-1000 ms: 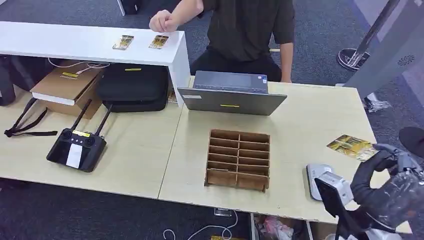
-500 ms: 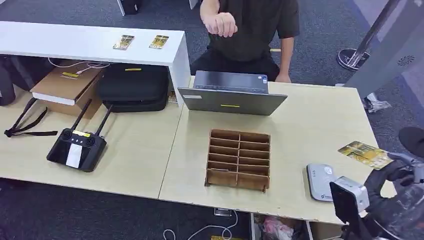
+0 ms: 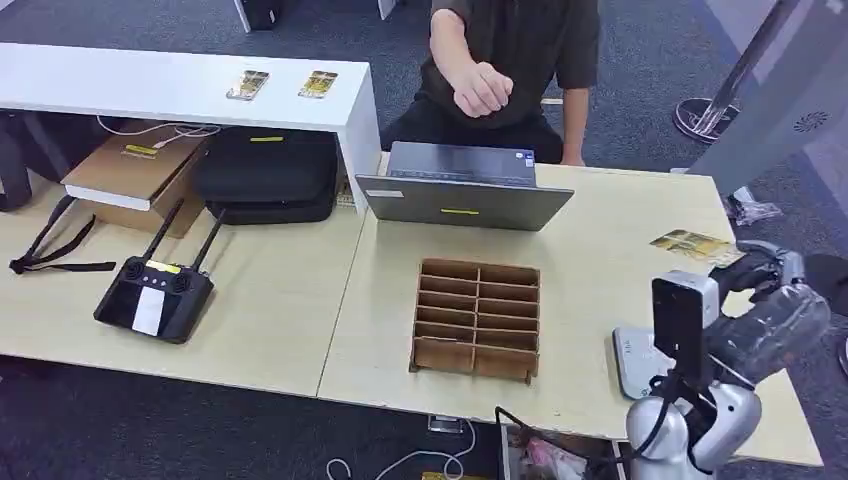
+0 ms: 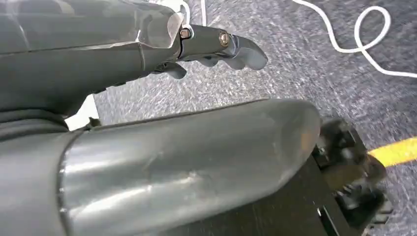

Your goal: Pass the card to the sensor for recognition and then transmit it.

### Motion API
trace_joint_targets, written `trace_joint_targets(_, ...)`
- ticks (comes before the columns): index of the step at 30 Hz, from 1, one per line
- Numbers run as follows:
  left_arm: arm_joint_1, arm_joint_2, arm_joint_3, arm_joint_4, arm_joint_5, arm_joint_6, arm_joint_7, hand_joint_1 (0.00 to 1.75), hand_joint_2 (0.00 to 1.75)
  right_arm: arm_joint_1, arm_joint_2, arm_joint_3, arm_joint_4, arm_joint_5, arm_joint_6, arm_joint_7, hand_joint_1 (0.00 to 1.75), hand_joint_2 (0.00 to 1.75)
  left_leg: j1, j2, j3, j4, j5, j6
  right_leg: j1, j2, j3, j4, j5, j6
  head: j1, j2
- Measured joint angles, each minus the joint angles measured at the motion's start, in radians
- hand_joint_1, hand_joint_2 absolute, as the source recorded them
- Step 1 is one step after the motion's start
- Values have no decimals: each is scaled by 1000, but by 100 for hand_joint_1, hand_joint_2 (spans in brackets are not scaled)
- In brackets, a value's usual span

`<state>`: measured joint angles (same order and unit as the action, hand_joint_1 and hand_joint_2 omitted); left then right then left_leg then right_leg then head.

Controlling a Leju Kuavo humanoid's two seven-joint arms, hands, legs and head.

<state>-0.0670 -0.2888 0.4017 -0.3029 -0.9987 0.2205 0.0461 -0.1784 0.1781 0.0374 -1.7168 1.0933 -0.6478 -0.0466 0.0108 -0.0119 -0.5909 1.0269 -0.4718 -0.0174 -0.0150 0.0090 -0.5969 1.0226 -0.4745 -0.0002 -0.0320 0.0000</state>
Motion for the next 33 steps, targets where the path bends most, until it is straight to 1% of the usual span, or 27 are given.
trace_joint_targets(6, -6, 0, -23, 0, -14, -8, 5, 0, 0, -95, 0, 6, 119, 0, 7, 5, 175, 175, 0, 0, 0, 0, 0, 0, 0, 0, 0, 0, 0, 0, 0, 0)
trace_joint_targets(10, -8, 0, -35, 0, -24, -11, 5, 0, 0, -133, 0, 7, 163, -9, 2, 4, 175, 175, 0, 0, -1, 0, 0, 0, 0, 0, -1, 0, 0, 0, 0, 0)
trace_joint_targets(16, -11, 0, -53, 0, -30, -14, 0, 0, 0, -174, 1, 11, 199, -11, 1, 2, 175, 175, 0, 0, -1, 0, 0, 0, 0, 0, -1, 0, 0, 0, 0, 0)
trace_joint_targets(23, -15, 0, -76, 6, -31, -23, -2, 0, 0, -247, 8, 21, 211, -40, -22, -21, 175, 175, 0, 0, -1, 0, 0, 0, 0, 0, -1, 0, 0, 0, 0, 0)
trace_joint_targets(25, -18, 0, -85, 8, -32, -23, -1, 0, 0, -293, 14, 26, 248, -48, -7, -20, 175, 175, 0, 0, -1, 0, 0, 0, 0, 0, -1, 0, 0, 0, 0, 0)
trace_joint_targets(26, -19, 0, -92, 9, -33, -23, 0, 0, 0, -318, 17, 29, 273, -37, 12, -13, 175, 175, 0, 0, -1, 0, 0, 0, 0, 0, -1, 0, 0, 0, 0, 0)
trace_joint_targets(29, -24, 0, -116, 11, -39, -34, 6, 0, 0, -413, 27, 44, 387, -5, 49, 17, 175, 175, 0, 0, 0, 0, 0, 0, 0, 0, -1, 1, 0, 0, 0, 0)
trace_joint_targets(33, -29, 2, -143, 13, -36, -45, 8, 0, 0, -528, 42, 63, 550, 26, 48, 33, 175, 175, 0, 0, -1, 0, 2, 0, 0, 0, -1, 1, 1, 0, 0, 0)
